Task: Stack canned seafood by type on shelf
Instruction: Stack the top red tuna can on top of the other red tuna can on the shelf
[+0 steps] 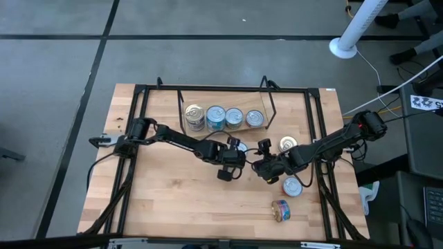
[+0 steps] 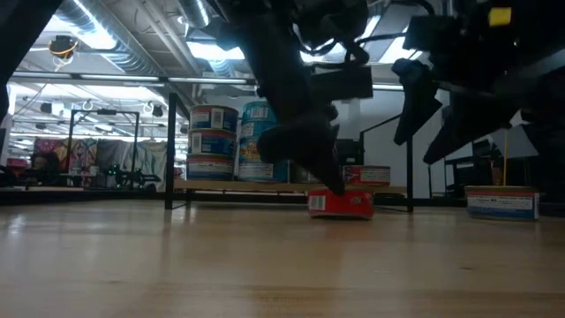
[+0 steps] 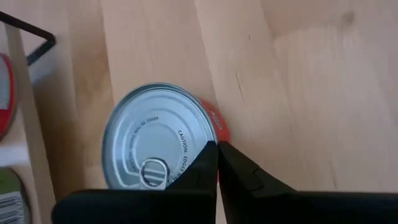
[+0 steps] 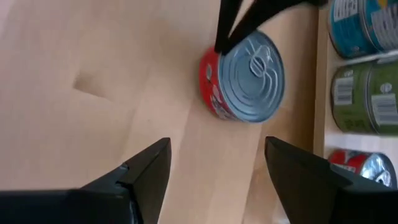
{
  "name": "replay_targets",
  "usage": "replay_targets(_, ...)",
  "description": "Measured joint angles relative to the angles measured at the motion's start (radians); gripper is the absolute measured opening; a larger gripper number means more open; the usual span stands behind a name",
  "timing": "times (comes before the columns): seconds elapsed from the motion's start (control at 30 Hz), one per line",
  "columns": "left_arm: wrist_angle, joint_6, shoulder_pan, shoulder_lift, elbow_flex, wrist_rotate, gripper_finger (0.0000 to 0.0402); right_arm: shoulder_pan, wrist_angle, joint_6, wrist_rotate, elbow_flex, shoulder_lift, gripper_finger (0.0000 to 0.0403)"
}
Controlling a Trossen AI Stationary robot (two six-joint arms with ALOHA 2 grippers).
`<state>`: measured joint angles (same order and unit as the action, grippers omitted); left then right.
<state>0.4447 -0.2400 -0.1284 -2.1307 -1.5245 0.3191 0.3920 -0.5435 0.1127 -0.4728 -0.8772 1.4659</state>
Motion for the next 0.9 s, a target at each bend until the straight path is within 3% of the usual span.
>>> replay_targets(0.43,-0.004,0.092,0.005,0.062,-0.007,-0.046,0.0,0.001,0.195,0.097,-0.078,0.05,0.009,0.0257)
replay_targets(0.9,-0.013,0.174,0.03,0.139,-0.009,-0.122,0.0,0.001,0.238,0.171,-0.138,0.05,0.009,0.0256)
